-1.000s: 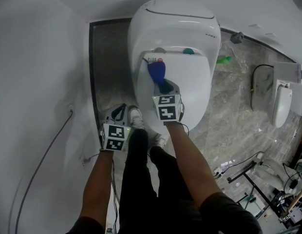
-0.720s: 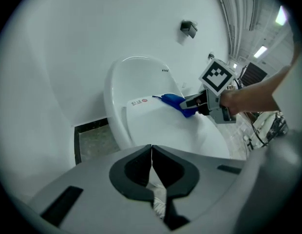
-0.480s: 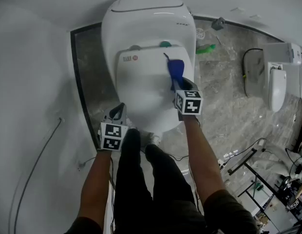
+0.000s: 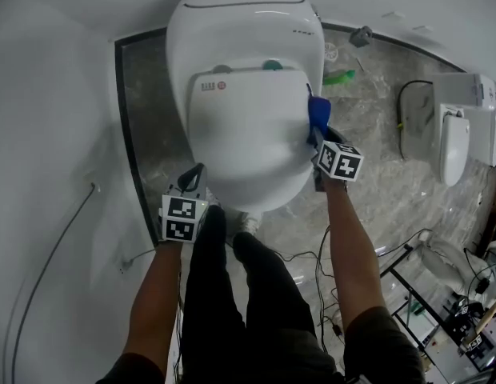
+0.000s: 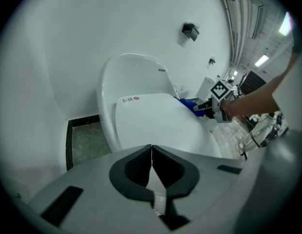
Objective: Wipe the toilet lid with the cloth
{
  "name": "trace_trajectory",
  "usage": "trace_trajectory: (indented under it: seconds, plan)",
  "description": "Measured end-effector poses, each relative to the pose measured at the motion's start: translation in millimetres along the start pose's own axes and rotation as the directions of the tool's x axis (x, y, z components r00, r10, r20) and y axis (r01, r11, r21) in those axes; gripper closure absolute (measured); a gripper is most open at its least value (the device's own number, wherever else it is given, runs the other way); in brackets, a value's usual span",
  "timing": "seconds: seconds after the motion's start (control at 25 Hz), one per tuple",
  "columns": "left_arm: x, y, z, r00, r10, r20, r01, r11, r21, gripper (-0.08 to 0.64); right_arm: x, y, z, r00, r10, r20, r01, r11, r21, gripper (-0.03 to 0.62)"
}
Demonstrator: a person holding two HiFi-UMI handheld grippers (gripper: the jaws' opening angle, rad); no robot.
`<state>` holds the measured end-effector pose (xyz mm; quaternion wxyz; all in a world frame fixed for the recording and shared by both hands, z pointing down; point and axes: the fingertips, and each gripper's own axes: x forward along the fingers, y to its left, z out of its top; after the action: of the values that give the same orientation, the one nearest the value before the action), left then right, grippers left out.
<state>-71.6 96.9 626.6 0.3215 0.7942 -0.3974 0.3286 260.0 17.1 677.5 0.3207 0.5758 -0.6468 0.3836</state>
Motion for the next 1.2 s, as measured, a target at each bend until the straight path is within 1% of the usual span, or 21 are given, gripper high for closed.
trace_trajectory:
  seconds: [0.04,0.12,0.2,0.28,0.36,0.44,0.52,0.64,0.72,0.8,0.92,1.0,1.08,1.2]
  plan:
    - [-1.5,2.1,-1.8,1.000,0.003,0.008,-0.003,1.000,-0.025,0.546,-3.5,6.7,3.5,1.000,0.013,0.016,-0.012,1.000,-0.023,0.500]
    - [-6.4,9.7,-4.6,0.999,0.020,0.031,-0.017,0.997,-0.075,0.546,-14.4,34.1,11.9,0.997,0.051,0.064,-0.045,0.995,-0.089,0.500]
    - [-11.3,19.5,-7.2,0.998,0.038,0.053,-0.032,0.992,-0.119,0.547,-27.6,74.3,17.3,0.989,0.096,0.110,-0.080,0.986,-0.145,0.500]
    - [-16.2,28.8,-11.9,0.996,0.050,0.071,-0.038,0.986,-0.163,0.547,-37.8,121.2,13.9,0.981,0.149,0.125,-0.127,0.977,-0.174,0.500]
    - [-22.7,37.7,-17.7,0.995,0.063,0.081,-0.047,0.980,-0.195,0.546,-42.9,169.5,2.0,0.971,0.211,0.112,-0.191,0.967,-0.168,0.500]
    - [-29.3,46.3,-22.5,0.993,0.076,0.086,-0.057,0.976,-0.212,0.546,-43.8,212.2,-14.6,0.965,0.247,0.088,-0.228,0.955,-0.189,0.500]
    - [-35.5,54.0,-27.1,0.992,0.086,0.092,-0.064,0.974,-0.218,0.546,-41.8,248.9,-34.8,0.965,0.257,0.050,-0.236,0.938,-0.252,0.500]
    - [-41.8,61.9,-38.8,0.992,0.096,0.085,-0.075,0.974,-0.215,0.546,-35.0,292.5,-62.3,0.970,0.245,0.007,-0.225,0.901,-0.371,0.500]
    - [-43.1,62.5,-45.9,0.992,0.094,0.079,-0.076,0.975,-0.208,0.547,-26.1,307.6,-77.7,0.976,0.218,-0.014,-0.202,0.878,-0.433,0.500]
    - [-43.9,59.3,-50.0,0.993,0.088,0.077,-0.071,0.977,-0.200,0.546,-17.5,313.3,-87.9,0.983,0.179,-0.032,-0.172,0.857,-0.485,0.500]
    - [-43.9,50.8,-55.3,0.994,0.079,0.077,-0.064,0.981,-0.184,0.546,-12.9,314.8,-91.1,0.990,0.138,-0.024,-0.129,0.829,-0.544,0.500]
    - [-41.0,44.9,-63.2,0.995,0.078,0.064,-0.066,0.984,-0.164,0.546,-13.5,313.0,-90.6,0.991,0.132,-0.015,-0.119,0.831,-0.543,0.500]
    - [-38.6,36.8,-69.3,0.996,0.073,0.051,-0.064,0.986,-0.153,0.547,-16.7,305.5,-89.6,0.992,0.129,-0.007,-0.114,0.848,-0.518,0.500]
    - [-36.0,22.1,-66.9,0.997,0.050,0.050,-0.042,0.988,-0.150,0.546,-21.7,286.8,-87.0,0.991,0.131,0.009,-0.112,0.876,-0.470,0.500]
